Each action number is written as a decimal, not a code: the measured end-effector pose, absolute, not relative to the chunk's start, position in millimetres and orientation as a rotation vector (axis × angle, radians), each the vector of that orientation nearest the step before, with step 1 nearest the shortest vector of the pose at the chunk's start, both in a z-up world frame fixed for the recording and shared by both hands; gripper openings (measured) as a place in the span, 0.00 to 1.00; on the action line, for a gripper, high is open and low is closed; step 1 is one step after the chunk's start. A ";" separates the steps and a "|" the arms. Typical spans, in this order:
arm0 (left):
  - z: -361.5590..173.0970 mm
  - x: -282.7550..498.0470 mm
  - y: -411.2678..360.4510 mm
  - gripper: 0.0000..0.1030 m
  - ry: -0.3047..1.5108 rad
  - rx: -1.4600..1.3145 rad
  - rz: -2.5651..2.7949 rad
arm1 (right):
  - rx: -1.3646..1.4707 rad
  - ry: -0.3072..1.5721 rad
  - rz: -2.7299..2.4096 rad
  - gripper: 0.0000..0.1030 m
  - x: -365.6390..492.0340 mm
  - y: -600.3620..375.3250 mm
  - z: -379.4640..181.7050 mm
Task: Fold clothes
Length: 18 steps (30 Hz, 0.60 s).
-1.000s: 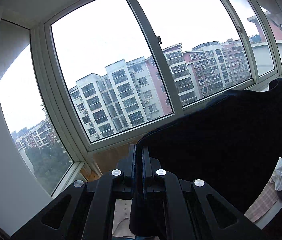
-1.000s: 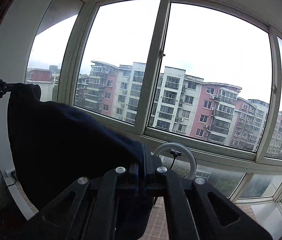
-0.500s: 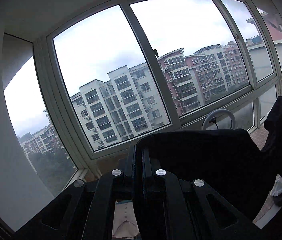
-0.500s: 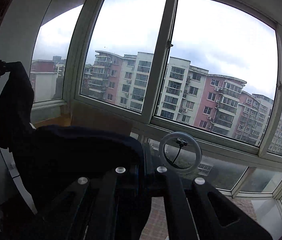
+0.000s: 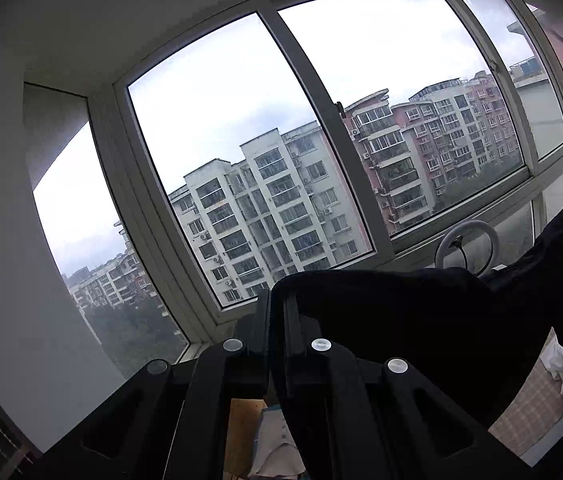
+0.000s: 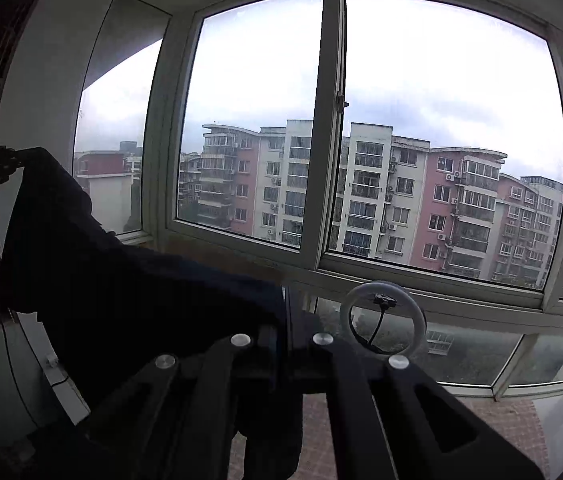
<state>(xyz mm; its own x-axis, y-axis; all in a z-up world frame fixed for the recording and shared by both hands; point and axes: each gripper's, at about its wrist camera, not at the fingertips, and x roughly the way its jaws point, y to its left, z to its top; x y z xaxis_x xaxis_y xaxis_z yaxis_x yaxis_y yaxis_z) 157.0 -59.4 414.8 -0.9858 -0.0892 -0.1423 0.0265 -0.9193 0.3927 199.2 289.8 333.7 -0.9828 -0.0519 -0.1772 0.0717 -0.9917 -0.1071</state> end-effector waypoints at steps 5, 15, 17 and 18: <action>443.7 205.2 -58.4 0.05 -0.604 0.130 -3.074 | 0.053 0.223 -3.113 0.03 257.2 301.5 373.8; 425.2 151.6 -34.6 0.05 -0.773 0.231 -3.068 | 0.105 0.422 -3.276 0.03 231.7 308.1 362.5; 410.4 115.8 -28.1 0.05 -0.814 0.291 -3.067 | 0.189 0.423 -3.320 0.03 204.4 318.5 353.6; 402.8 97.4 -24.7 0.05 -0.835 0.322 -3.066 | 0.242 0.433 -3.336 0.03 181.6 323.3 343.0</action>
<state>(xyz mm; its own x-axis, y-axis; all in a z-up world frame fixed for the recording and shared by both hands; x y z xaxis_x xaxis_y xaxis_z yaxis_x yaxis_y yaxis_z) 97.4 -24.7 402.8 -0.9784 -0.0027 -0.2067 -0.1024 -0.8622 0.4962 181.6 323.3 343.0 -0.9633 0.2445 -0.1108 -0.2080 -0.9409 -0.2673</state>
